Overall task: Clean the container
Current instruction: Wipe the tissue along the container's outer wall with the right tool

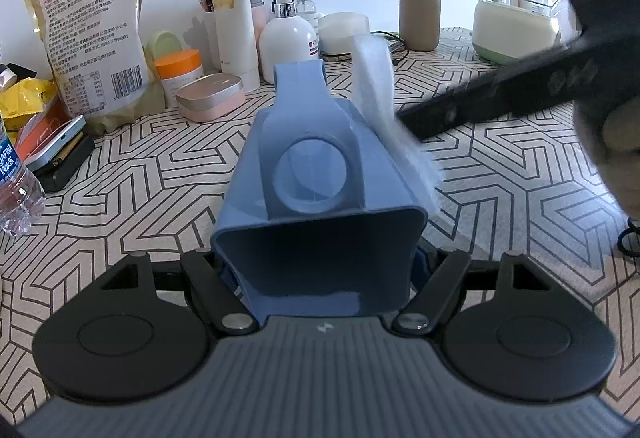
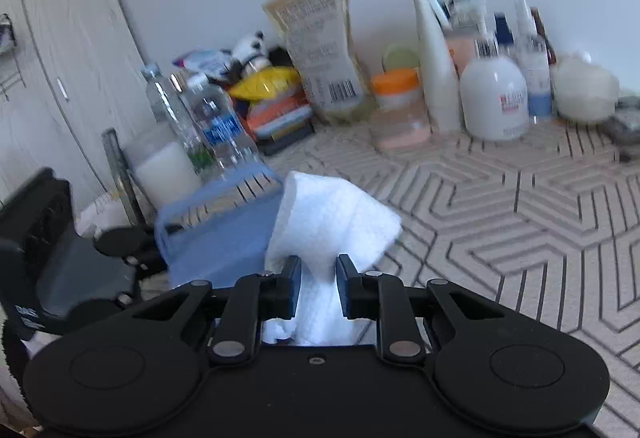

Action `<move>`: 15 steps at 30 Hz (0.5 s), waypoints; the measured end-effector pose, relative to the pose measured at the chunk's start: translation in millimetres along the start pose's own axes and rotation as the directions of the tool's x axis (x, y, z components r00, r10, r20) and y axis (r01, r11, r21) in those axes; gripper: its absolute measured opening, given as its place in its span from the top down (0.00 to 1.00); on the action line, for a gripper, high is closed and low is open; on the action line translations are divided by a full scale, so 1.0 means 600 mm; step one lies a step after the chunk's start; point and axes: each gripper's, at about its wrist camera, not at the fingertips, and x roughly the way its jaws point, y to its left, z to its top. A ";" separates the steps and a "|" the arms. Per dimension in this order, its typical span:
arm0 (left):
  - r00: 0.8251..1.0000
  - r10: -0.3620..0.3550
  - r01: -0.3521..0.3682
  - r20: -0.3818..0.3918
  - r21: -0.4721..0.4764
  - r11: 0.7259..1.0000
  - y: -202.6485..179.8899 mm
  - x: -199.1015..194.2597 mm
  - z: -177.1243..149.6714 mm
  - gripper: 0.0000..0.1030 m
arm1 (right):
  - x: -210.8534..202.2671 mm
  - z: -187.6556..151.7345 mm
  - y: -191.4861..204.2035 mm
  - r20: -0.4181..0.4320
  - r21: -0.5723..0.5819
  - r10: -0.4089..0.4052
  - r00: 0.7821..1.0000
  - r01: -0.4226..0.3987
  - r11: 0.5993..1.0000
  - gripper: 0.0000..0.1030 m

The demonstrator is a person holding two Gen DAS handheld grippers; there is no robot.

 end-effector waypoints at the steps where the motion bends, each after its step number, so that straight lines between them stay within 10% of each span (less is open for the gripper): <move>1: 1.000 0.000 0.000 0.000 0.003 1.000 -0.001 0.000 0.000 0.27 | -0.008 0.004 0.004 0.021 -0.006 0.021 1.000 -0.021 1.000 0.76; 15: 1.000 -0.001 0.001 -0.002 -0.006 1.000 0.001 0.002 0.001 0.27 | -0.016 -0.002 0.039 0.025 -0.052 0.139 0.990 -0.137 0.989 0.75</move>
